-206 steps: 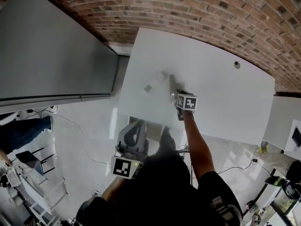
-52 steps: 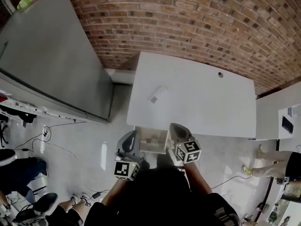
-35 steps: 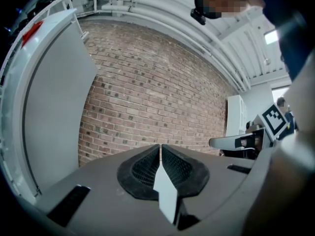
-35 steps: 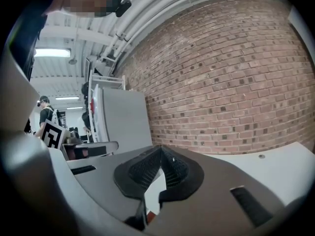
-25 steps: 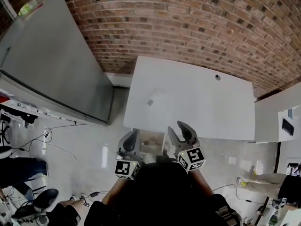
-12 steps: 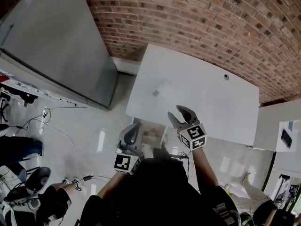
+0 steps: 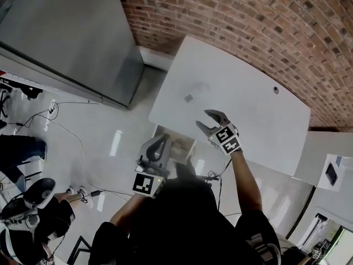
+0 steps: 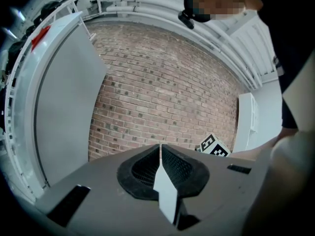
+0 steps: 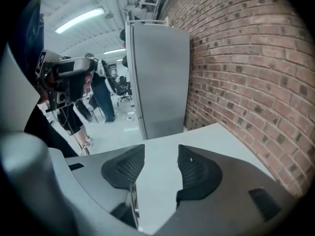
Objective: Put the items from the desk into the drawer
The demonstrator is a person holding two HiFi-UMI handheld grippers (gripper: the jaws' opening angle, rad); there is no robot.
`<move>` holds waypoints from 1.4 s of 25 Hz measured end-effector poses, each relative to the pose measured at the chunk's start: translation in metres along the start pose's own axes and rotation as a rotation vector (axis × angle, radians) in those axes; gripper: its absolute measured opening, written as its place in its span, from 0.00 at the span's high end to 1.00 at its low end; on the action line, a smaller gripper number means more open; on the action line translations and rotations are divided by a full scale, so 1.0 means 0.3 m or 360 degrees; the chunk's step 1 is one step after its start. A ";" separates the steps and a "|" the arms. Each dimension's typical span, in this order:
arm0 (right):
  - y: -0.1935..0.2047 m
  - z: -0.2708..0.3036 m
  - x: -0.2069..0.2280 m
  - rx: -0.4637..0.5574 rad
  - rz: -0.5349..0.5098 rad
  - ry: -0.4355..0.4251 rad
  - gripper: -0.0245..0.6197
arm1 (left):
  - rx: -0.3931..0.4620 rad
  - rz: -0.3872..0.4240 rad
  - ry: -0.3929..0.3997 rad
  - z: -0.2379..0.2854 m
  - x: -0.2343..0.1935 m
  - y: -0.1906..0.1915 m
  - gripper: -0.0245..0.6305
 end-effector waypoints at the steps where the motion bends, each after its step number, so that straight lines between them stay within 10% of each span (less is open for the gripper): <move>1: 0.004 0.017 0.012 -0.0033 -0.0035 -0.0025 0.65 | -0.0006 -0.0002 -0.0002 0.009 -0.003 0.005 0.94; 35: 0.218 0.675 0.318 -0.1063 -0.1406 -0.0580 0.55 | -0.0217 -0.0154 -0.0205 0.185 -0.091 0.116 0.94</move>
Point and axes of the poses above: the fingertips, and each gripper's own axes: z forward along the fingers, x to its right, y out of its underside, the point moved 9 cm from there along -z, backward along the fingers, and after that the axes turned 1 degree about -x, right-handed, at the moved point
